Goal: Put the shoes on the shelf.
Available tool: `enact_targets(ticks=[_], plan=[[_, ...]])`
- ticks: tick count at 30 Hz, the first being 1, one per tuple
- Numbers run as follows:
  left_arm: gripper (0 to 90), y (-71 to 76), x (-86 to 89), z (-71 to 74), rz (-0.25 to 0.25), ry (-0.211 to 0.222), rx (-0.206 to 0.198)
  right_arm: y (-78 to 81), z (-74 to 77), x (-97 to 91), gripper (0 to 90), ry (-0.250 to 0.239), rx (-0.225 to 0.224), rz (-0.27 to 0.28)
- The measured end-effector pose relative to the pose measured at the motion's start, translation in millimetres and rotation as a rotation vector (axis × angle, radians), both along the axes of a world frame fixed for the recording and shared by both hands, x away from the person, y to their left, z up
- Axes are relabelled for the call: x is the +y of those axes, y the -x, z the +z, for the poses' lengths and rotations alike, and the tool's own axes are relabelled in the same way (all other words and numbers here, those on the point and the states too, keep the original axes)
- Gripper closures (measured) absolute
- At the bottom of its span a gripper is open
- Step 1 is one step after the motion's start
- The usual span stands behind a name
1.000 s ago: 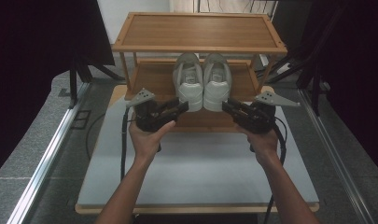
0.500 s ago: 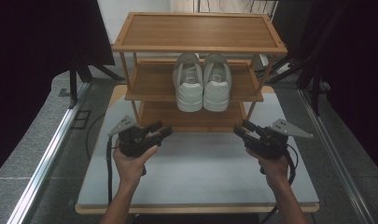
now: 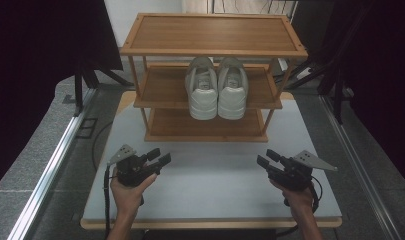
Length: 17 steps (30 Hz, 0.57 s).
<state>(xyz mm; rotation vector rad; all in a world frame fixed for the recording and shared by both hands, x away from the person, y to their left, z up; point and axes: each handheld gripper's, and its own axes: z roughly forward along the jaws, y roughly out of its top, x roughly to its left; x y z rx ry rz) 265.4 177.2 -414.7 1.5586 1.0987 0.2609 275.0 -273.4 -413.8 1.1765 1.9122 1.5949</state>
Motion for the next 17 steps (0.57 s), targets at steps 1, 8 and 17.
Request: enact_targets(ticks=[1, 8, 17], plan=[[46.2, 0.0, 0.0, 0.0, 0.0, 0.0, 0.0, 0.0, 0.0, 0.0, 51.0, 0.0, 0.0, 0.0], [45.4, 3.9, 1.9, 3.2, -0.011, 0.013, -0.014, 1.4, -1.0, -2.4, 47.8, -0.004, -0.013, 0.001], [42.5, 6.6, 10.8, 0.1, 0.013, -0.028, -0.008, 1.9, -6.8, -10.4, 37.2, 0.004, -0.01, -0.033]])
